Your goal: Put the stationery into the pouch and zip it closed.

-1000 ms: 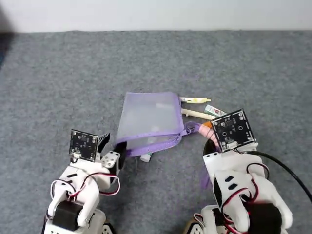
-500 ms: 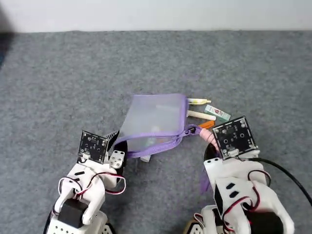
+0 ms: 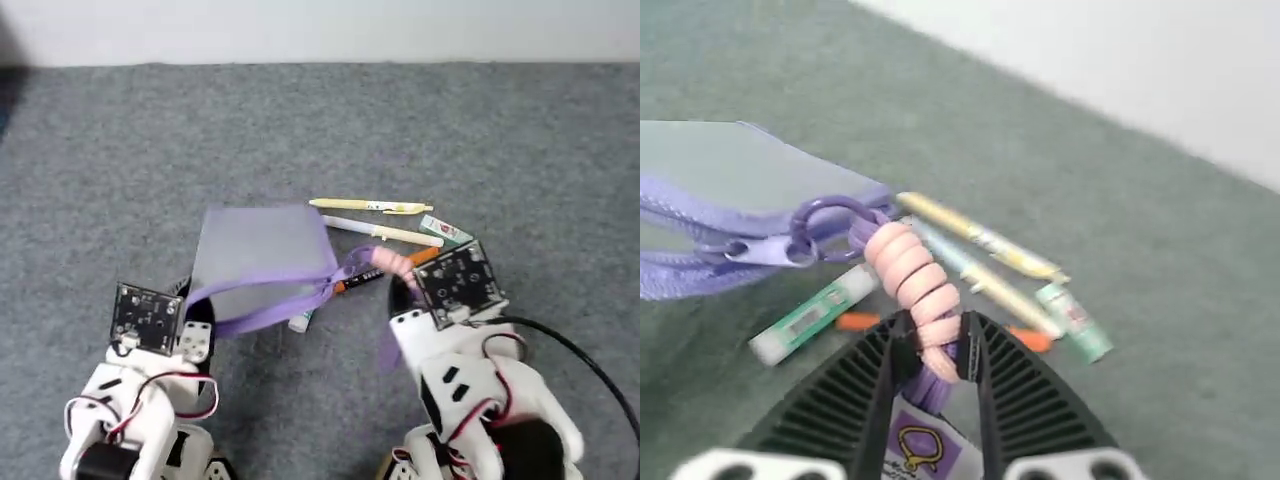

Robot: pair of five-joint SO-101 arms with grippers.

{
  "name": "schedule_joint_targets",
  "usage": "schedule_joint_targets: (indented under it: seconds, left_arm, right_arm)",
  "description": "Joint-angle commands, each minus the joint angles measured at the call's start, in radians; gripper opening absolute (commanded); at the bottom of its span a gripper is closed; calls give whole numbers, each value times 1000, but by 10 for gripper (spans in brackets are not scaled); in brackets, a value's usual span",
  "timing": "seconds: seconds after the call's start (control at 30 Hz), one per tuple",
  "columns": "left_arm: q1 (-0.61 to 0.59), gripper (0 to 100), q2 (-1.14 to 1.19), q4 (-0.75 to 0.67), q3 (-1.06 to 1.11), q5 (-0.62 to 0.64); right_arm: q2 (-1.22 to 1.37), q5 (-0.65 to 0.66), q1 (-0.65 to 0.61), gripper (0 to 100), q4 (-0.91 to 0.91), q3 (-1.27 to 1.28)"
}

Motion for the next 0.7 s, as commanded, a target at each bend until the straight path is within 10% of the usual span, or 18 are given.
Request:
schedule_joint_targets:
  seconds: [0.0, 0.67]
  left_arm:
    - [-12, 12, 3, 87, -90, -8]
    - [-206, 13, 339, 137, -237, 115]
  right_arm:
    - [5, -64, -64, 8, -24, 49]
    - [461, -259, -234, 43, 25, -198]
